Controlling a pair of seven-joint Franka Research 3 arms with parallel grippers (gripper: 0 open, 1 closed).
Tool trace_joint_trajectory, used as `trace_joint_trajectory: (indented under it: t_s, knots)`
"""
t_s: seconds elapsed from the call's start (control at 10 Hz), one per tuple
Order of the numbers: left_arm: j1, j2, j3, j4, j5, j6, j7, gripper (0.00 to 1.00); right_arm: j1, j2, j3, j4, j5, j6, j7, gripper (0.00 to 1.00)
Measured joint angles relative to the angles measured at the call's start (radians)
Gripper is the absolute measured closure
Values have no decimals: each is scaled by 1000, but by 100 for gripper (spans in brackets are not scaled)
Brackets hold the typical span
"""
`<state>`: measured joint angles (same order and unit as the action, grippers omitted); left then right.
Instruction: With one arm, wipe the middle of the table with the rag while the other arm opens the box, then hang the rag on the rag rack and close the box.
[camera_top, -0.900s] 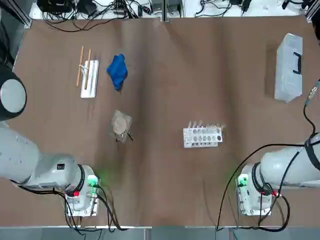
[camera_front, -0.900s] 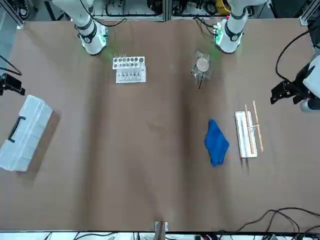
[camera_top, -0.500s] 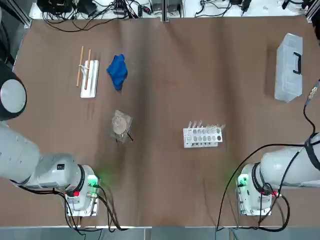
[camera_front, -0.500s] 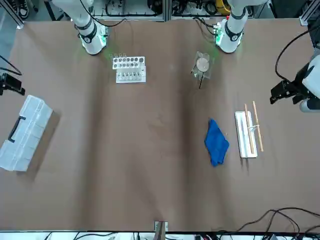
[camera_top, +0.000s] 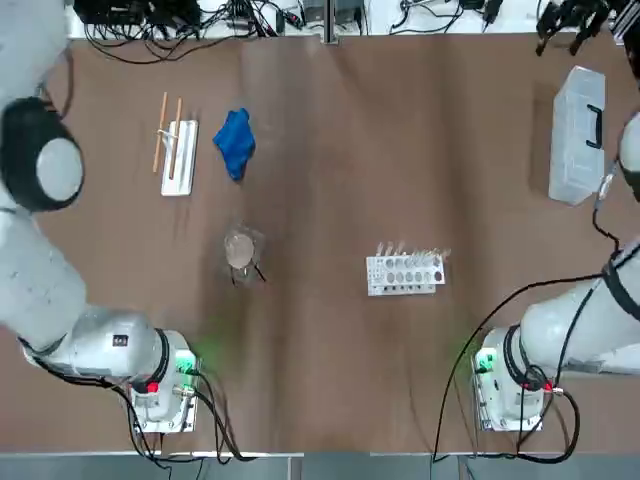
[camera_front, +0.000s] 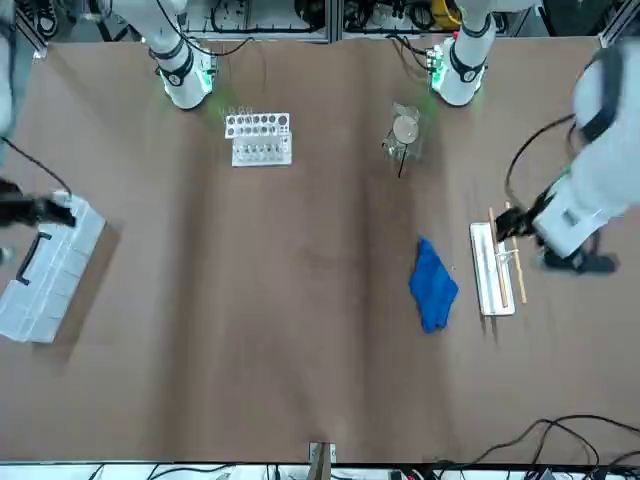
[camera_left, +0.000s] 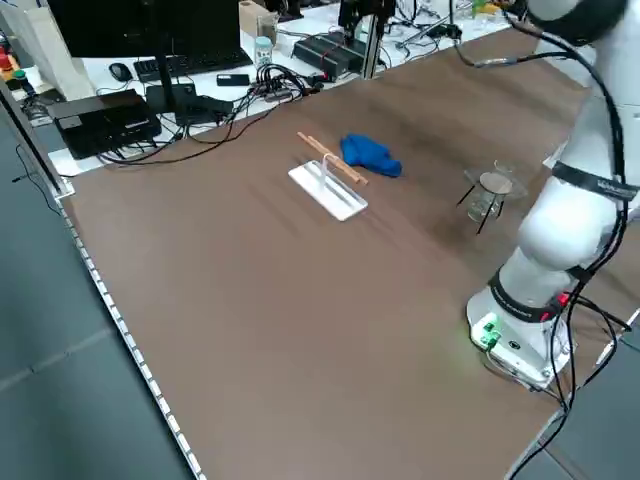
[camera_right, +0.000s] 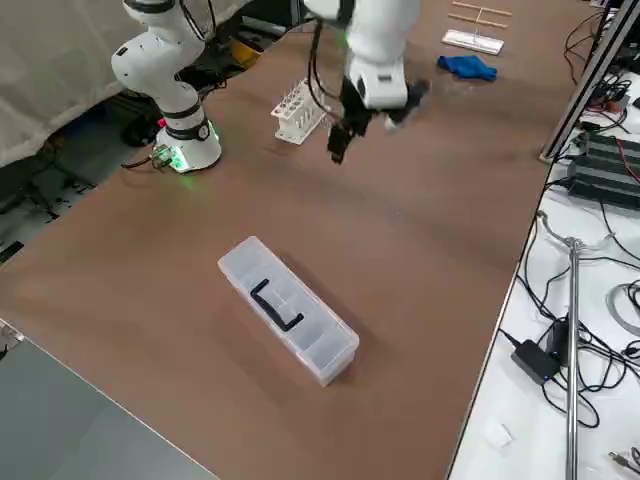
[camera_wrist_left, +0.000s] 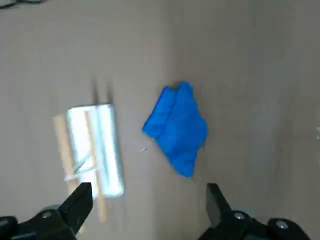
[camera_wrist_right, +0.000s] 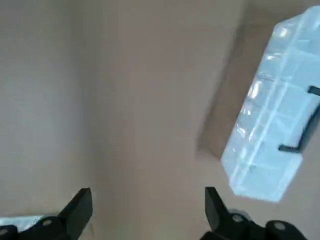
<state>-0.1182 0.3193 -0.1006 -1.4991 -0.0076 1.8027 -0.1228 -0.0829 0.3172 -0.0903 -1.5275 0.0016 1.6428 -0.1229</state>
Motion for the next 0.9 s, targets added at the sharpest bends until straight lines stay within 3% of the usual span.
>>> trace_joint_trajectory:
  t_s: [0.2,0.4,0.7,0.9]
  knots:
    - [-49,137,-1,0,0,68,-19,0,-33,88,-3,-87,0,186,0,14]
    - [-63,274,-1,-3,0,145,-19,0,-78,140,-5,-161,-1,270,-5,48]
    - [-72,425,-2,0,0,267,-19,0,-124,202,-8,-171,-14,288,-59,96]
    - [-78,473,-2,2,0,299,-19,8,-137,245,-10,-167,-63,358,-60,99]
